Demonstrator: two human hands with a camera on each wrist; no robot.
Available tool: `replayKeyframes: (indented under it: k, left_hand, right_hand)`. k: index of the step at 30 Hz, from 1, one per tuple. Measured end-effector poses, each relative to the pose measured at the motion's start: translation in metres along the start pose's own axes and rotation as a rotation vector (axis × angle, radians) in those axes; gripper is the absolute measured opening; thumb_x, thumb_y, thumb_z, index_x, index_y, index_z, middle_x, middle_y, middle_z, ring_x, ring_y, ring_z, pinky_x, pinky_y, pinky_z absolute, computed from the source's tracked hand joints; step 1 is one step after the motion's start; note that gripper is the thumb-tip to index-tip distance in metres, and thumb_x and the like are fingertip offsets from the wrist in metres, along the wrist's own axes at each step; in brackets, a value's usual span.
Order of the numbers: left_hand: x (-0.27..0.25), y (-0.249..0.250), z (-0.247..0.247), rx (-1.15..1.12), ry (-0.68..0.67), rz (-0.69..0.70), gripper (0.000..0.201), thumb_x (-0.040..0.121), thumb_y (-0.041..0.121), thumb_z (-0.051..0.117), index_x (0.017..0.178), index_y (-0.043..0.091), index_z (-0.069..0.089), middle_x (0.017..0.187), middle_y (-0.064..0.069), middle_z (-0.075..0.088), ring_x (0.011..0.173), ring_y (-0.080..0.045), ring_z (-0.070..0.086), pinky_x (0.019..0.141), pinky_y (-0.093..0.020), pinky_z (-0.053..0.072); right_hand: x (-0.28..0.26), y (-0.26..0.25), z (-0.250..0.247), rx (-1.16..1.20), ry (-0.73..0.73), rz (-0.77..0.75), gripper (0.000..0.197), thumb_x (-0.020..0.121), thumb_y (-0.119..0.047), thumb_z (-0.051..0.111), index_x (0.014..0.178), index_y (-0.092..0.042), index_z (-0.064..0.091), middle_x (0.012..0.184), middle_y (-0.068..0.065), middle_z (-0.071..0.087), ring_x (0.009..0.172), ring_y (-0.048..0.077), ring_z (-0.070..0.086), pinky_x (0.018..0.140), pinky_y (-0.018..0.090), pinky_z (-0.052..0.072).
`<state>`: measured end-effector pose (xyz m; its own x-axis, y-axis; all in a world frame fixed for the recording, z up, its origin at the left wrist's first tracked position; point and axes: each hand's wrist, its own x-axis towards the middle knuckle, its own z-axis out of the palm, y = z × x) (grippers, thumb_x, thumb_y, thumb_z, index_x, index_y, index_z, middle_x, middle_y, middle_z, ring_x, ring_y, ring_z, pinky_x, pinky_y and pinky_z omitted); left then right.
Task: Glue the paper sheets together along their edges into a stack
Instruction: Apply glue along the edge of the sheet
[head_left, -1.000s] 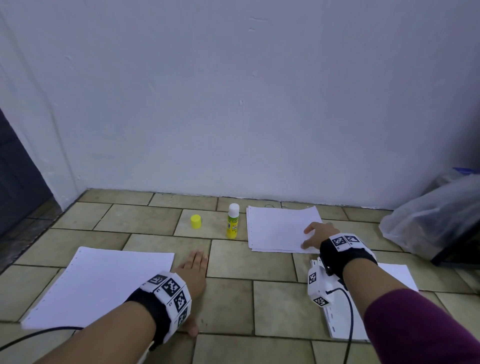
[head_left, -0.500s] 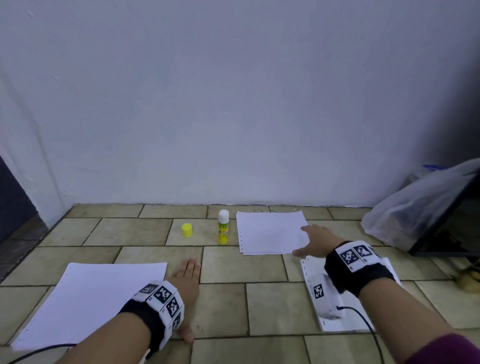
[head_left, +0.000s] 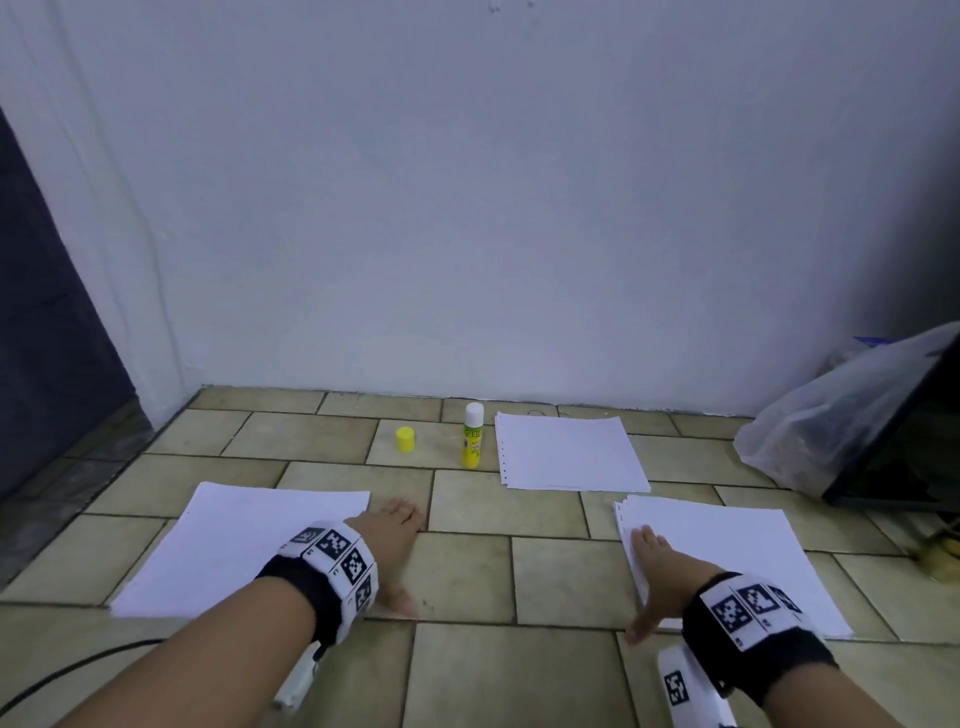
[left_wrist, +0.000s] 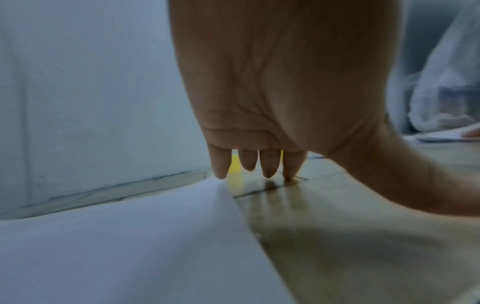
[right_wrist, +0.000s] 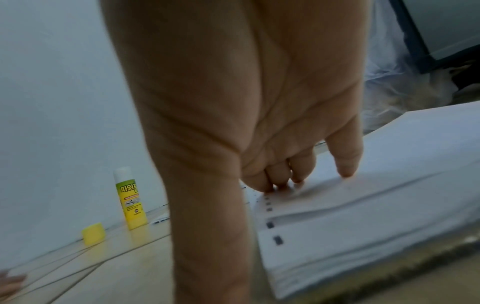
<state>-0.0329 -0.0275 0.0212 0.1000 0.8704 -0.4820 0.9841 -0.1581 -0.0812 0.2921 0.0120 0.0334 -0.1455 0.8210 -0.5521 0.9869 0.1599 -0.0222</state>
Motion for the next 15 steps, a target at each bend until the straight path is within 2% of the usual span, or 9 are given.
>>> replayKeyframes:
  k: [2,4,5,7,9,10,12,13,15]
  left_hand:
    - [-0.01,-0.015,-0.005,-0.041,0.052,-0.061,0.114,0.076,0.056,0.071,0.154,0.015,-0.001,0.161,-0.007,-0.009,0.148,-0.025,-0.01,0.119,-0.048,0.009]
    - [-0.02,-0.031,-0.014,-0.08,0.052,-0.24,0.113,0.078,0.053,0.072,0.154,0.012,-0.002,0.16,-0.013,-0.012,0.148,-0.032,-0.008,0.117,-0.051,0.008]
    - [-0.026,-0.037,-0.015,-0.078,0.036,-0.34,0.101,0.083,0.047,0.069,0.154,0.01,0.006,0.16,-0.017,-0.004,0.148,-0.035,0.0,0.117,-0.05,0.012]
    - [-0.032,-0.053,-0.006,0.032,0.023,-0.38,0.065,0.086,0.045,0.061,0.142,0.019,0.04,0.151,-0.015,0.034,0.136,-0.037,0.035,0.111,-0.048,0.033]
    - [-0.031,-0.06,0.006,0.183,-0.105,-0.352,0.05,0.071,0.059,0.059,0.112,0.03,0.061,0.117,0.0,0.065,0.102,-0.025,0.063,0.088,-0.046,0.051]
    - [-0.019,-0.067,0.023,0.176,-0.161,-0.368,0.051,0.063,0.062,0.06,0.103,0.031,0.061,0.105,0.002,0.068,0.091,-0.024,0.065,0.08,-0.048,0.052]
    - [-0.006,-0.074,0.045,0.124,-0.238,-0.44,0.056,0.051,0.061,0.059,0.1,0.034,0.056,0.102,0.001,0.068,0.086,-0.027,0.063,0.075,-0.057,0.042]
    - [-0.014,-0.069,0.034,0.121,-0.25,-0.456,0.057,0.051,0.062,0.057,0.101,0.035,0.057,0.102,0.003,0.067,0.088,-0.025,0.062,0.076,-0.05,0.041]
    - [-0.046,-0.046,0.003,0.108,-0.188,-0.438,0.051,0.071,0.062,0.056,0.109,0.028,0.062,0.107,0.002,0.067,0.095,-0.023,0.064,0.074,-0.034,0.047]
  right_hand:
    - [-0.001,0.002,0.001,0.02,0.016,-0.01,0.133,0.069,-0.048,0.079,0.147,0.002,-0.018,0.157,0.013,-0.018,0.147,0.026,-0.008,0.12,0.035,0.012]
    - [-0.001,0.002,0.002,0.041,0.028,-0.013,0.133,0.07,-0.047,0.079,0.147,0.002,-0.018,0.157,0.013,-0.018,0.147,0.026,-0.009,0.12,0.034,0.011]
    - [-0.002,0.001,0.003,0.049,0.03,-0.014,0.132,0.07,-0.047,0.079,0.147,0.002,-0.018,0.157,0.013,-0.018,0.147,0.026,-0.009,0.12,0.034,0.01]
    - [-0.002,0.001,0.003,0.058,0.038,-0.016,0.132,0.07,-0.047,0.078,0.147,0.002,-0.018,0.157,0.013,-0.018,0.147,0.026,-0.009,0.12,0.034,0.01]
    - [-0.003,0.001,0.003,0.068,0.049,-0.018,0.132,0.07,-0.047,0.078,0.147,0.002,-0.018,0.157,0.013,-0.019,0.147,0.026,-0.009,0.12,0.034,0.01]
    - [-0.004,0.001,0.003,0.075,0.054,-0.019,0.132,0.07,-0.048,0.078,0.147,0.001,-0.018,0.157,0.013,-0.019,0.147,0.026,-0.009,0.12,0.034,0.01]
    - [-0.005,0.001,0.003,0.084,0.06,-0.018,0.132,0.07,-0.048,0.078,0.147,0.001,-0.018,0.157,0.012,-0.019,0.147,0.025,-0.009,0.12,0.034,0.01]
    - [-0.005,0.001,0.003,0.091,0.062,-0.019,0.132,0.07,-0.048,0.078,0.147,0.001,-0.017,0.158,0.012,-0.018,0.147,0.025,-0.009,0.12,0.034,0.009]
    - [-0.006,0.001,0.003,0.095,0.066,-0.017,0.132,0.069,-0.048,0.079,0.148,0.001,-0.016,0.158,0.012,-0.017,0.148,0.024,-0.007,0.119,0.033,0.01]
